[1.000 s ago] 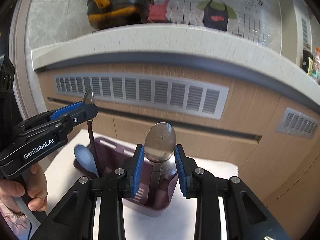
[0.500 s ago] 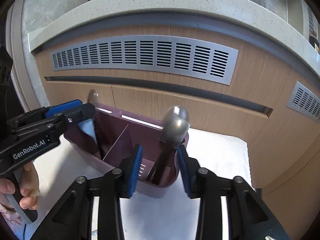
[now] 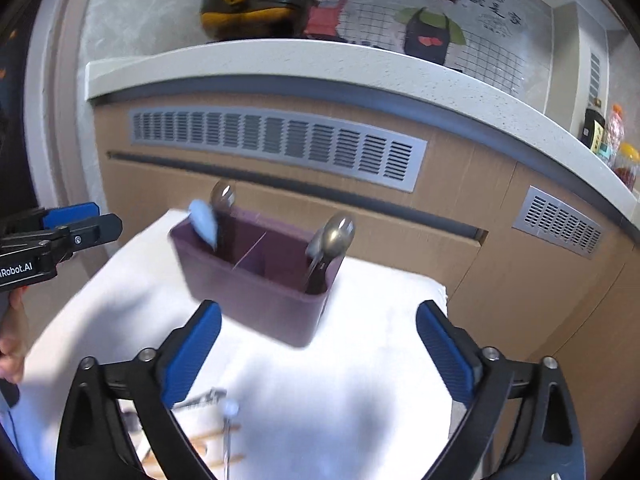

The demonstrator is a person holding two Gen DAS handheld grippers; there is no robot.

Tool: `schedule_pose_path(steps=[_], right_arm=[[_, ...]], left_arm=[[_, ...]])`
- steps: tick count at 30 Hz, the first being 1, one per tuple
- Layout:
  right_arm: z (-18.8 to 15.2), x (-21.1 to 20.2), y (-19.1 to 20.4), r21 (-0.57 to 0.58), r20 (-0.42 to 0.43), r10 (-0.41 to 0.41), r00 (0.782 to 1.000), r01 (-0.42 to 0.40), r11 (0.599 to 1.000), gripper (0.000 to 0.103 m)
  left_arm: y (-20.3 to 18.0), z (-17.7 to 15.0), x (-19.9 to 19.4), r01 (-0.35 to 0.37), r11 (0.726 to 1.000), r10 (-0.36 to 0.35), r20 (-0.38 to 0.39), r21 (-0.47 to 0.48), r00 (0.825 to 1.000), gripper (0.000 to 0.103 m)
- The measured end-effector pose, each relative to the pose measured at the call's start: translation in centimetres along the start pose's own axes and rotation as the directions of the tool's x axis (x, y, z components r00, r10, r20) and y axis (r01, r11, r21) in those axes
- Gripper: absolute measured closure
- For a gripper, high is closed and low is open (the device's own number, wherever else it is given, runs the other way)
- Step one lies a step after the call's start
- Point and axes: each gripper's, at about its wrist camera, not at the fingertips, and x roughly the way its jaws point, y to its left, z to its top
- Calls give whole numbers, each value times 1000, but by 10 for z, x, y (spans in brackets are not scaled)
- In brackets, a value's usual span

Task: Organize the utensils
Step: 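Move back to the pile and grasp the white-knobbed metal spoon with the right tool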

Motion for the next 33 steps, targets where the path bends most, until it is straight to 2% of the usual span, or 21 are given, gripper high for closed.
schedule_pose_path(steps=[7, 11, 13, 17, 19, 21, 23, 26, 28, 30, 33], right_arm=[[-39, -15, 43, -156, -37, 15, 999, -21, 988, 1], [-64, -7, 57, -195, -110, -5, 994, -16, 981, 1], [-76, 0, 59, -181, -171, 29, 985, -60, 982, 1], [-86, 18, 55, -95, -226, 126, 966, -151, 984, 3], [-88, 28, 55, -53, -244, 181, 953, -200, 978, 21], [-89, 44, 59, -37, -282, 199, 939, -218, 975, 56], [-90, 59, 63, -32, -309, 188, 932, -207, 978, 63], [-92, 79, 66, -6, -336, 191, 922, -205, 979, 64], [-94, 86, 67, 11, -334, 198, 922, -207, 978, 69], [-95, 91, 68, 23, -344, 211, 915, -217, 976, 83], [-96, 85, 67, 21, -336, 205, 919, -211, 977, 84]], left_arm=[[5, -46, -25, -34, 999, 36, -81, 17, 996, 35], [13, -72, -30, -41, 999, 40, -139, -10, 989, 33], [17, -86, -32, -38, 999, 33, -180, -27, 983, 33], [21, -107, -31, -46, 998, 36, -234, -35, 972, 33], [23, -115, -31, -47, 998, 34, -255, -44, 966, 33], [24, -120, -30, -45, 998, 30, -266, -51, 964, 33], [25, -125, -30, -42, 998, 27, -275, -51, 961, 33], [24, -130, -30, -33, 999, 20, -293, -40, 956, 33], [22, -135, -31, -20, 999, 11, -305, -29, 952, 33], [20, -138, -31, -6, 1000, -1, -319, -21, 948, 33], [12, -143, -28, 23, 1000, -22, -359, 0, 933, 33]])
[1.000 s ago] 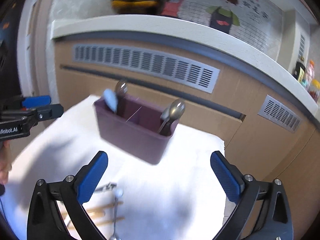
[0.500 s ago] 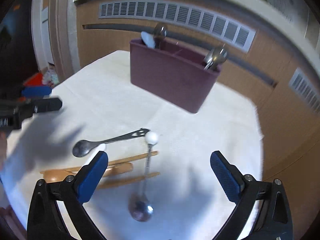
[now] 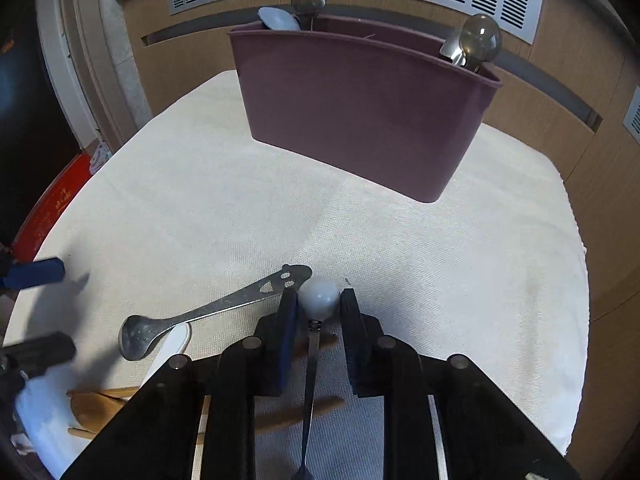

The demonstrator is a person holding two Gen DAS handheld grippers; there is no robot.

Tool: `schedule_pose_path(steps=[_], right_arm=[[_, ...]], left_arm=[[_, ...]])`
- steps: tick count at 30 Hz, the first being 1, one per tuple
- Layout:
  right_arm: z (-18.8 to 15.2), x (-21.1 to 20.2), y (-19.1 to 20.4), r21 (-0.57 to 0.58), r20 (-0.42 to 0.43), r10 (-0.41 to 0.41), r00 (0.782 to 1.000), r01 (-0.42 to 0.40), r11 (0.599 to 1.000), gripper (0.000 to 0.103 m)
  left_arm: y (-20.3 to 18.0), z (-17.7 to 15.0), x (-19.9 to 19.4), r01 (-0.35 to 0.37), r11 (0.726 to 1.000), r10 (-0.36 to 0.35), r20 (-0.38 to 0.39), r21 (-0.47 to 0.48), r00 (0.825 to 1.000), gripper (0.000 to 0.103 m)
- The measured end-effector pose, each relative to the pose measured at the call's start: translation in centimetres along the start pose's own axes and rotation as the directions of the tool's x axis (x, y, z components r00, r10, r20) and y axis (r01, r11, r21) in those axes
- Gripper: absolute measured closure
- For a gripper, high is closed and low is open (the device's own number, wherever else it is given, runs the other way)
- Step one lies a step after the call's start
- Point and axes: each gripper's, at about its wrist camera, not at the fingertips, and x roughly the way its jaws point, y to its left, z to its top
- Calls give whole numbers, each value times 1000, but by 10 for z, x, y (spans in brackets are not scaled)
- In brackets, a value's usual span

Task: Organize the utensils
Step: 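Move back to the pile and grasp the white-knobbed metal spoon with the right tool, then grasp the white plastic spoon with the left tool while the right tool holds the knobbed spoon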

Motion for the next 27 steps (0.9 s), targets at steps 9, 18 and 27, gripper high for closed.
schedule_pose_path(steps=[9, 18, 27], right_arm=[[-27, -50, -19, 53, 87, -6, 996, 2, 999, 84], [-46, -65, -27, 56, 130, -5, 991, -2, 998, 83], [-53, -62, -33, 86, 124, 7, 992, -17, 996, 83]], left_arm=[[-36, 1, 14, 162, 986, -157, -123, 34, 980, 35], [-58, 16, 56, 133, 991, -128, -259, 2, 957, 76], [-65, 23, 61, 103, 993, -85, -259, 58, 962, 87]])
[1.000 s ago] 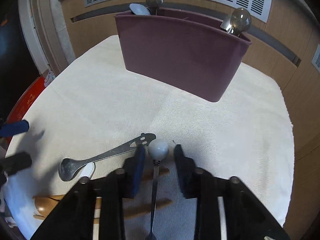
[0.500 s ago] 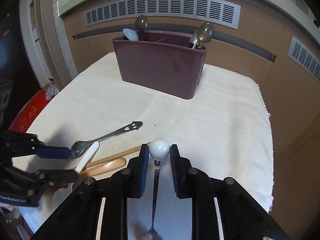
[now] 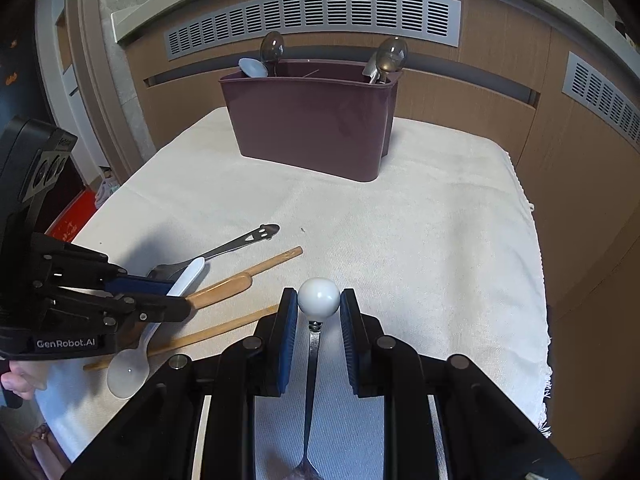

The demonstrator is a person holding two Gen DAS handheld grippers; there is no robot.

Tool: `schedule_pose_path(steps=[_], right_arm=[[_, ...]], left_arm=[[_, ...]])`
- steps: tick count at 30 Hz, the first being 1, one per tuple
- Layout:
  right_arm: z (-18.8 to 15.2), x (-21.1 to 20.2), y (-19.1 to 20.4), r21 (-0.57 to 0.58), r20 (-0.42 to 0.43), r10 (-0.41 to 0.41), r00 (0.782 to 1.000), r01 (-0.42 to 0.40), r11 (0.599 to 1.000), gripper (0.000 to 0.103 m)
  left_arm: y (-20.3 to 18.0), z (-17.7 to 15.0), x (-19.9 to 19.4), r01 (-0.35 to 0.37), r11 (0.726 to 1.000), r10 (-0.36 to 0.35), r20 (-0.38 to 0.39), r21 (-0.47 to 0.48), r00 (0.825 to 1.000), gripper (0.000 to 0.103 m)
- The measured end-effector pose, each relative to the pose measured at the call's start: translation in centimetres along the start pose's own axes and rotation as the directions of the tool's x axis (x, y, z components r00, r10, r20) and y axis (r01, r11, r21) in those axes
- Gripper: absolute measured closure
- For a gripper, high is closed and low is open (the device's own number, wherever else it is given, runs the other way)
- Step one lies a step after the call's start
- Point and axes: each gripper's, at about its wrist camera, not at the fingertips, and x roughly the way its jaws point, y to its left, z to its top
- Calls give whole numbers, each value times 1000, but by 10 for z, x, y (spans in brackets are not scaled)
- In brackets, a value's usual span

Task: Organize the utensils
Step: 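Grasp the white plastic spoon with the left tool while the right tool holds the knobbed spoon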

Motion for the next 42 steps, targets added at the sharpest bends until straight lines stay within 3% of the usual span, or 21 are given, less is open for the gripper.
schedule_pose_path(steps=[4, 14, 24, 31, 38, 42], right_arm=[[0, -1, 0, -1, -5, -10, 1000, 10, 1000, 83], [0, 2, 2, -9, -24, -10, 1000, 10, 1000, 83], [-2, 2, 2, -14, -17, -9, 1000, 9, 1000, 83], [-2, -13, -3, 21, 15, -1, 1000, 1, 1000, 83], [1, -37, 3, 15, 56, 5, 998, -6, 1000, 83], [4, -51, 6, 11, 82, 4, 997, -5, 1000, 83]], left_arm=[[6, 5, 2, 21, 1000, -21, -23, -19, 999, 86], [13, 9, -2, -48, 999, 48, -4, -21, 999, 85], [23, 22, 8, 13, 997, -16, -41, -78, 999, 85], [2, 19, -11, -12, 1000, 12, 87, 0, 996, 99], [-8, 4, -53, -20, 1000, 13, 245, 24, 969, 99], [-10, -1, -70, -9, 1000, 2, 299, 24, 954, 99]])
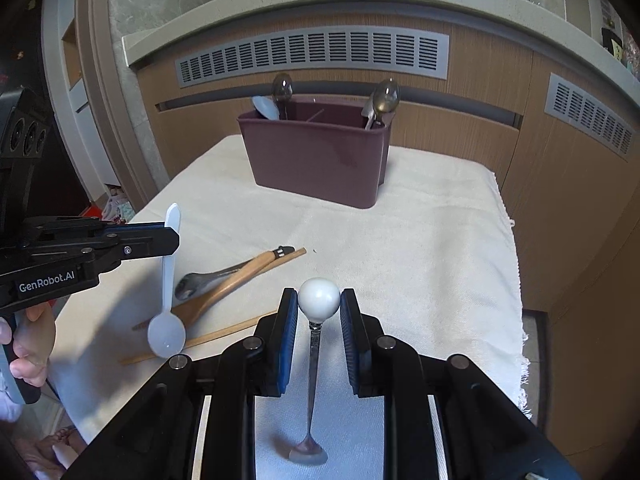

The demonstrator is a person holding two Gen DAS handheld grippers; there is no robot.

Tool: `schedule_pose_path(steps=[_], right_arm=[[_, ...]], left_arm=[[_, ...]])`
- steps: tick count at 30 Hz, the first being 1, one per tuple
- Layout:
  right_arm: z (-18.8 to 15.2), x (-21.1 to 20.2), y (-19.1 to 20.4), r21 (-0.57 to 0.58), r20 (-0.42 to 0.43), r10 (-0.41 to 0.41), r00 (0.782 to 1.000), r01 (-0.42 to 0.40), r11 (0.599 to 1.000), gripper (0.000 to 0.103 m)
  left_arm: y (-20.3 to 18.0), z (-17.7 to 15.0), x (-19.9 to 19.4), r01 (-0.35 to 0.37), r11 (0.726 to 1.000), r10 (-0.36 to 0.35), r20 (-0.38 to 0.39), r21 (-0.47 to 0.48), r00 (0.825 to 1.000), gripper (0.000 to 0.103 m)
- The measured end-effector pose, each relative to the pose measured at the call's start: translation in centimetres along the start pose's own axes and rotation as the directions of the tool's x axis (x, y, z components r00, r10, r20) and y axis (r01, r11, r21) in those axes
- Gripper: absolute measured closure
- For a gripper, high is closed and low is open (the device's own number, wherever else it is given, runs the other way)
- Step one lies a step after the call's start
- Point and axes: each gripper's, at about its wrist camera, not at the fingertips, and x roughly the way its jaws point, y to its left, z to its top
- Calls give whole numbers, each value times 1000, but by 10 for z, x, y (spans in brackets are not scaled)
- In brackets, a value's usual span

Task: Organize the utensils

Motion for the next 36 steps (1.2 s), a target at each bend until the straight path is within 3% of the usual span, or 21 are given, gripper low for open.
schedule_pose_path(steps=[11, 18, 23, 30, 33, 36], right_arm=[[16, -34, 10, -20, 72, -10, 997, 12, 1000, 83], [14, -42, 16, -49, 84, -31, 996, 35, 998, 83], [12, -35, 11, -31, 68, -21, 997, 23, 999, 83], [14, -31, 7, -25, 80, -24, 996, 26, 999, 83], [14, -30, 7, -24, 79, -20, 997, 22, 999, 83], [14, -29, 7, -28, 83, -21, 996, 23, 999, 83]], left_arm=[[-15, 14, -42, 0, 1000, -3, 152, 21, 988, 100], [-12, 16, -44, -16, 1000, 15, 151, 6, 988, 100], [22, 12, -22, -56, 997, 59, 59, -58, 996, 98], [58, -16, 30, -36, 991, 17, -145, -131, 989, 95], [68, -26, 43, -31, 980, -7, -188, -198, 982, 84], [72, -26, 42, -11, 969, -34, -180, -246, 983, 71]])
